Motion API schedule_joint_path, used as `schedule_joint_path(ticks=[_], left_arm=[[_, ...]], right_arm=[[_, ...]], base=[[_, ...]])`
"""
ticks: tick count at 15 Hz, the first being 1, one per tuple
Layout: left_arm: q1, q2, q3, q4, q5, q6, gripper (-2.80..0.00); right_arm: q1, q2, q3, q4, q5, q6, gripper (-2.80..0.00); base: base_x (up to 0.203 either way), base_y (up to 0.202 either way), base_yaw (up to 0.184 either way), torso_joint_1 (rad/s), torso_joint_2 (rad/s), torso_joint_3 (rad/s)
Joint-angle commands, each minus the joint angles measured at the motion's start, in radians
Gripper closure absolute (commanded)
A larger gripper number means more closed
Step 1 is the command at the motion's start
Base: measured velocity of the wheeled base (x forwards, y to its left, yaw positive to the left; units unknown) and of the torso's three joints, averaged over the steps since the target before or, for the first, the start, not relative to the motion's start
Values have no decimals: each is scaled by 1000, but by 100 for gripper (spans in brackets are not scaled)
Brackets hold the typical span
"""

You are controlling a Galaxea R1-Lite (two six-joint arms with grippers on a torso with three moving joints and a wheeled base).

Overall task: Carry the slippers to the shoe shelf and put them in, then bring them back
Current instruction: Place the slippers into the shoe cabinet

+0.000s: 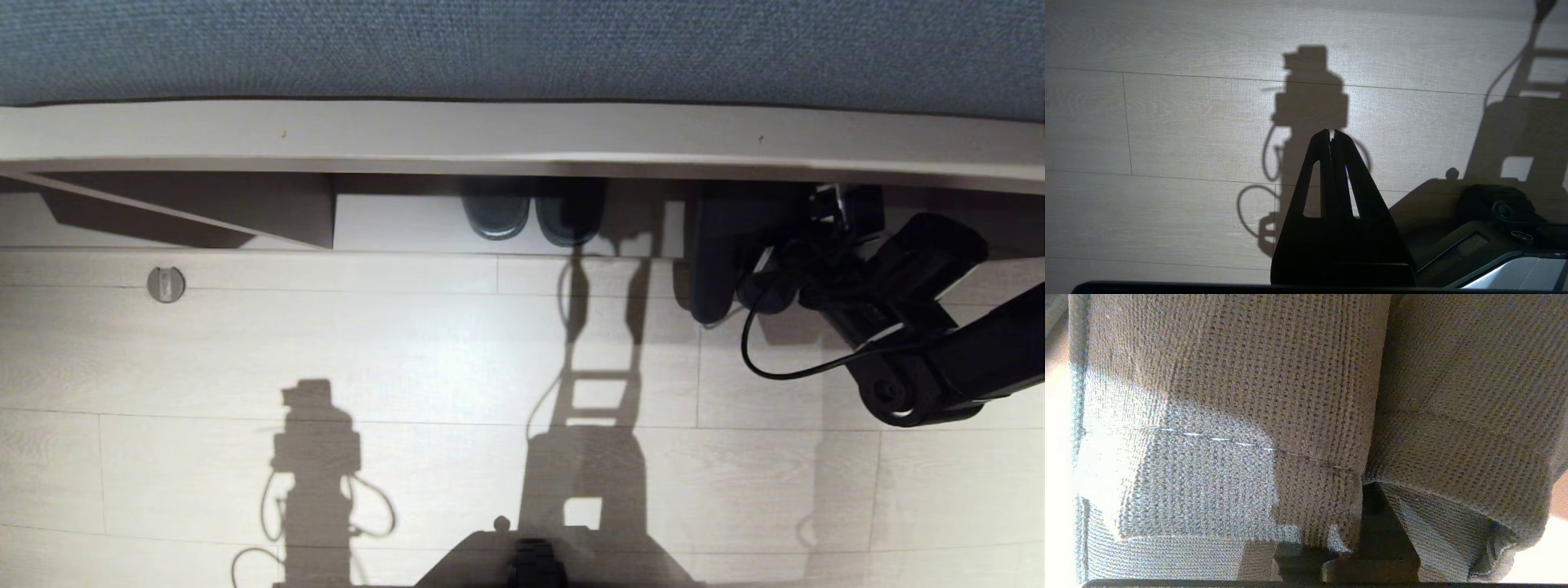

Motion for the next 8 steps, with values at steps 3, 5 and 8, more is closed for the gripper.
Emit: schedule_joint_path(ticks=[3, 5, 8], left_arm=[[0, 0, 0, 0, 0, -1, 0], [0, 0, 0, 0, 0, -1, 0], [0, 0, 0, 0, 0, -1, 0]], right_arm=[[2, 9, 0, -7, 0, -2, 0], [4, 16, 0, -6, -1, -2, 0], [4, 25, -2, -14, 1, -2, -280]], base=[[0, 0, 0, 0, 0, 0], [0, 0, 0, 0, 0, 0], [0, 0, 0, 0, 0, 0]])
